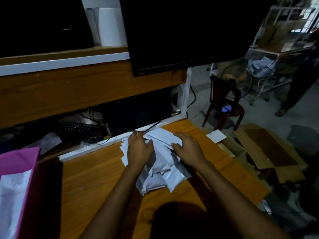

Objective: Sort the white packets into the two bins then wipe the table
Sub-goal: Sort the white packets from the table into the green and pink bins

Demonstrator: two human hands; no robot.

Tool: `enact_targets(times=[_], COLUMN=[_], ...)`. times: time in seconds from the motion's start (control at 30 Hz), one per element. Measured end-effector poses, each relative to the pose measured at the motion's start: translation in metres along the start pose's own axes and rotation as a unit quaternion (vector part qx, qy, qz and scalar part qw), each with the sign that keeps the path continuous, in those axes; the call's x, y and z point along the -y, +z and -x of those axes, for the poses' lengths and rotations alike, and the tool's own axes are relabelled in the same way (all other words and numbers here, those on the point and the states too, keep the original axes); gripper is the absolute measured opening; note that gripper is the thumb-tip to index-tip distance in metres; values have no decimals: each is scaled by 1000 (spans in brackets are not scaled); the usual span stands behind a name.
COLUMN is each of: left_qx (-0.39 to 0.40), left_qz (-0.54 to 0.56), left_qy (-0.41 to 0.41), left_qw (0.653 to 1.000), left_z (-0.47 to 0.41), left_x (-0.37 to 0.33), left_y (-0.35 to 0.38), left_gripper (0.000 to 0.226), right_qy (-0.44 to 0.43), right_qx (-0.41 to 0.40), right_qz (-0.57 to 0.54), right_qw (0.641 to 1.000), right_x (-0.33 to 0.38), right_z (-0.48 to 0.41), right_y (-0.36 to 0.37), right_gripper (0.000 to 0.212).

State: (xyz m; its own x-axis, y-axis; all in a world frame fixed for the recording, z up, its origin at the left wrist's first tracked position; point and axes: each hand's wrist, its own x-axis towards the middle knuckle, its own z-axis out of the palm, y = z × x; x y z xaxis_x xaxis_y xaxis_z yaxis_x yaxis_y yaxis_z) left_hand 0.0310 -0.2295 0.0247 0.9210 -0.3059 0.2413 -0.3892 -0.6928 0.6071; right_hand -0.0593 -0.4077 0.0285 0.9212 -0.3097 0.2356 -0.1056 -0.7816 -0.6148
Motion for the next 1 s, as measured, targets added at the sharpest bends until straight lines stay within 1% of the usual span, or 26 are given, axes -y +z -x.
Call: enact_targets(times=[0.07, 0.1, 0.23, 0.3, 0.37, 0.43, 0.5, 0.57, 0.63, 0.7, 0.77, 0.83, 0.9, 0.97, 1.0], left_qx=[18, 32, 130, 165, 169, 157, 157, 165, 162, 154, 140, 112, 70, 58, 74], left_qz=[-44, -67, -93, -111, -136, -153, -164, -170, -175, -181, -185, -169, -143, -141, -143], left_qy=[-15, -28, -126, -155, -164, -161, -151, -138, -118, -100, -86, -83, -91, -119, -139], left_qw=[999, 997, 979, 968, 962, 962, 962, 962, 964, 966, 969, 976, 983, 981, 977], left_z=[-21, -28, -42, -39, -32, -28, -29, -29, -28, -27, -26, -23, -20, -14, -12], left_x=[-1, -2, 3, 13, 24, 31, 34, 35, 37, 40, 42, 42, 39, 36, 33], left_y=[17, 25, 53, 65, 74, 80, 84, 86, 85, 84, 84, 83, 77, 71, 69], left_gripper=[42, 45, 68, 78, 85, 89, 85, 72, 59, 51, 49, 58, 78, 81, 81], right_qy=[12, 19, 42, 45, 48, 51, 61, 57, 40, 32, 24, 29, 32, 30, 29], right_qx=[9, 19, 62, 85, 107, 150, 176, 159, 115, 94, 82, 52, 14, -12, -22], right_qz=[0, -2, 9, 35, 71, 111, 133, 175, 221, 234, 239, 233, 221, 234, 241], right_qw=[1000, 1000, 997, 995, 990, 981, 974, 970, 968, 967, 967, 971, 975, 972, 970], right_x=[-13, -19, -43, -52, -62, -75, -84, -85, -83, -79, -77, -72, -67, -59, -56], right_z=[-30, -44, -91, -109, -121, -126, -123, -115, -110, -112, -113, -111, -107, -103, -102], right_y=[12, 19, 47, 59, 71, 85, 100, 112, 118, 118, 113, 103, 93, 82, 77], right_gripper=[46, 45, 42, 39, 42, 51, 54, 50, 44, 40, 36, 34, 32, 28, 26])
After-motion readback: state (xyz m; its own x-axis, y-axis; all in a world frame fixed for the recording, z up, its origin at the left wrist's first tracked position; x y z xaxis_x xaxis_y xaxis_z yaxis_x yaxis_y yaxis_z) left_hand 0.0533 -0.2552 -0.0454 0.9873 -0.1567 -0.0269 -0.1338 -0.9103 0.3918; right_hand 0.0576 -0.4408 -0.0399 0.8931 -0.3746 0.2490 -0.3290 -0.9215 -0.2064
